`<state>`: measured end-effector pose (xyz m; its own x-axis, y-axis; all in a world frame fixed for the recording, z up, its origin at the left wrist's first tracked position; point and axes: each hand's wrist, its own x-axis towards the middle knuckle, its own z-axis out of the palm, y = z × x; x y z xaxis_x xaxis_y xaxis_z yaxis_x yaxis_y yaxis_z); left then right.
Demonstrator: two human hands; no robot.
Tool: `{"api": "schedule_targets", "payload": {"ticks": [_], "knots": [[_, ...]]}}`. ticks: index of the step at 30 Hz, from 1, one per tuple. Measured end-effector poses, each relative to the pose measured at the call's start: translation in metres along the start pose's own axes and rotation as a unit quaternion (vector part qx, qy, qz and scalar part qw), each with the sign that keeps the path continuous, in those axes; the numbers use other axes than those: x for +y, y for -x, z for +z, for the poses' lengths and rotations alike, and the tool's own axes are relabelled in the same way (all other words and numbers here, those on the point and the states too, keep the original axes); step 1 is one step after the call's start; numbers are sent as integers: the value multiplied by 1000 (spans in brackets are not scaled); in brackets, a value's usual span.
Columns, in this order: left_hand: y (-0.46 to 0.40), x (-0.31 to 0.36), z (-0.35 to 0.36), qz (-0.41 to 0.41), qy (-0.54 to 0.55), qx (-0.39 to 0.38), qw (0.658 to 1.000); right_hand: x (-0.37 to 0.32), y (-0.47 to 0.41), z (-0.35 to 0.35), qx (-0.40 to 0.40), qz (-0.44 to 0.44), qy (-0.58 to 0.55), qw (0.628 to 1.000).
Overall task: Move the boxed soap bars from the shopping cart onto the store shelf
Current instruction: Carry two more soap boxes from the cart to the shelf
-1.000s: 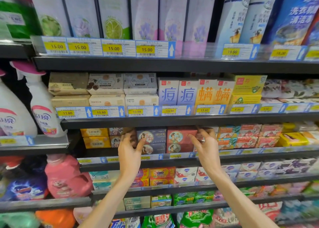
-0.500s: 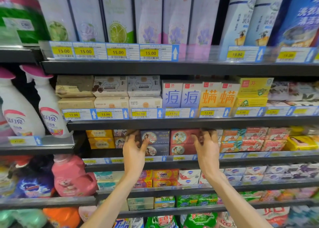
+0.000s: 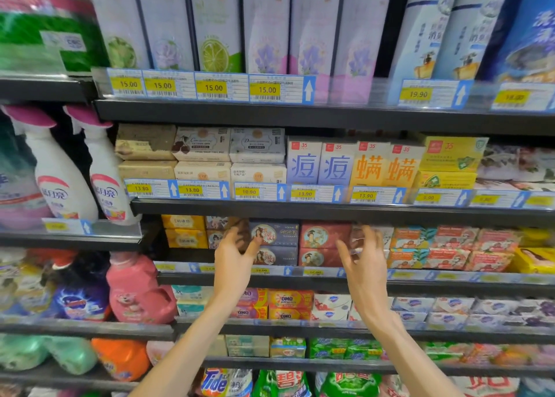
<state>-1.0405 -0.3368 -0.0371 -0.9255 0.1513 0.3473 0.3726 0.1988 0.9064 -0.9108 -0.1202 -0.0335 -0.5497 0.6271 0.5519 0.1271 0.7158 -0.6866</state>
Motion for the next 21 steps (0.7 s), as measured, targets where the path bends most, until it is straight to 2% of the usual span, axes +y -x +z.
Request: {"api": "schedule_targets", "payload": {"ticks": [2, 4, 7, 10, 16, 21], "knots": [[9, 2, -8, 7, -29, 2, 1000, -4, 9, -5, -31, -38, -24, 999], [20, 2, -20, 25, -79, -6, 997, -6, 17, -4, -99, -113, -25, 988], [44, -3, -43, 62, -169, -34, 983, -6, 27, 13, -216, -215, -11, 952], [72, -19, -75, 95, -272, -43, 957, -14, 43, 40, -291, -283, -16, 914], [134, -45, -164, 86, -409, -36, 908, -72, 95, 100, -364, -387, -51, 846], [186, -66, -248, 39, -472, 8, 881, -150, 148, 141, -426, -486, -47, 761]]}}
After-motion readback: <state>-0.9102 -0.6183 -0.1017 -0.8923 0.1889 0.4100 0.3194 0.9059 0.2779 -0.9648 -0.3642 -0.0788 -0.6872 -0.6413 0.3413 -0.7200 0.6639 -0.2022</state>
